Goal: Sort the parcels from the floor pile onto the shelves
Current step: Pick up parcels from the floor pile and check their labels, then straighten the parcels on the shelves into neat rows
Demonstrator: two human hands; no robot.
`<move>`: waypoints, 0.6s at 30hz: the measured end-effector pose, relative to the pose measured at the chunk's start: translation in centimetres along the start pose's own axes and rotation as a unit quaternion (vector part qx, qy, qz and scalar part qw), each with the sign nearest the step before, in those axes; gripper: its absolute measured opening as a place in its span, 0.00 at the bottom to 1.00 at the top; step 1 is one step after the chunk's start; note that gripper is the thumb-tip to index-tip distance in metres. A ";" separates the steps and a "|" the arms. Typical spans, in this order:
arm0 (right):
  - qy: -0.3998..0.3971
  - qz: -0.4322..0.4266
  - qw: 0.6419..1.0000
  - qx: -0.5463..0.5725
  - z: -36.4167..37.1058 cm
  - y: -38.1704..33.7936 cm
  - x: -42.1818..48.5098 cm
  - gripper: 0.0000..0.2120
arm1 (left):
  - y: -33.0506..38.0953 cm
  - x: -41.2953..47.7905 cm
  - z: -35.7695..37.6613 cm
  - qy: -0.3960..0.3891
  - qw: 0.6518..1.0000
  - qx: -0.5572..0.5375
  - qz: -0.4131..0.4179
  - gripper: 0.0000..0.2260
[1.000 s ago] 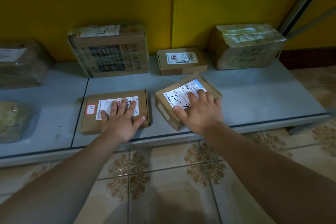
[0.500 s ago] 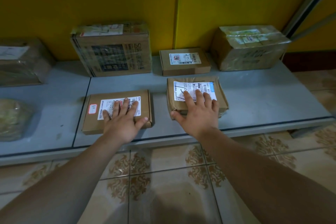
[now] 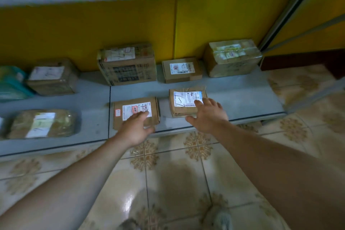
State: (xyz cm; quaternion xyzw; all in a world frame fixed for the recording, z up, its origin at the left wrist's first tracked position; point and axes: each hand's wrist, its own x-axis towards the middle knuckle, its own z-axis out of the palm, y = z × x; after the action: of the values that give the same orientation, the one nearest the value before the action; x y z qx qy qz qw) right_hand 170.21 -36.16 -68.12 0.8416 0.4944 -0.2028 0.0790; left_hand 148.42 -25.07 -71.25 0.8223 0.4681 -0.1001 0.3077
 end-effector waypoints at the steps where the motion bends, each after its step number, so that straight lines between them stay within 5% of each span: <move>1: -0.008 0.004 1.000 0.005 -2.2 -0.3 -2.3 0.33 | 1.2 -2.7 -1.9 -0.017 1.000 0.012 0.012 0.32; 8: -0.012 0.021 0.998 0.051 -19.3 -3.7 -18.1 0.31 | 9.7 -21.6 -16.7 -0.054 0.996 0.043 0.061 0.30; 18: 0.075 -0.086 0.993 0.034 -37.2 -10.3 -34.8 0.31 | 16.2 -41.9 -33.2 0.099 0.992 0.064 0.046 0.29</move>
State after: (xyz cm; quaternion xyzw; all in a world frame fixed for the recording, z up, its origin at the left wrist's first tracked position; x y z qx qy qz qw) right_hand 156.17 -46.49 -19.19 0.8111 0.5621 -0.1619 -0.0051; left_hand 135.06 -40.86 -19.38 0.8669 0.4506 -0.0336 0.2103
